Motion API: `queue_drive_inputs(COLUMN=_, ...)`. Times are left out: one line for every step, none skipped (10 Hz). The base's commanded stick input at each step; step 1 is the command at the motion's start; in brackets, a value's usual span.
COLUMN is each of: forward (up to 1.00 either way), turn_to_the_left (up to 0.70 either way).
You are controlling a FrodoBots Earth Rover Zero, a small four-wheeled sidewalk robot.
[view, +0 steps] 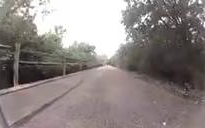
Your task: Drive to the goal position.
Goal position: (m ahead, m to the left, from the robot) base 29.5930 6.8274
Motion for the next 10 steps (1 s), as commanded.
queue_drive_inputs(forward=0.70, turn_to_the_left=0.00)
queue_drive_inputs(forward=0.70, turn_to_the_left=0.00)
queue_drive_inputs(forward=0.70, turn_to_the_left=0.00)
queue_drive_inputs(forward=0.70, turn_to_the_left=0.00)
queue_drive_inputs(forward=0.70, turn_to_the_left=0.00)
queue_drive_inputs(forward=0.70, turn_to_the_left=0.00)
queue_drive_inputs(forward=0.70, turn_to_the_left=-0.14)
queue_drive_inputs(forward=0.70, turn_to_the_left=-0.34)
queue_drive_inputs(forward=0.70, turn_to_the_left=-0.26)
queue_drive_inputs(forward=0.70, turn_to_the_left=-0.09)
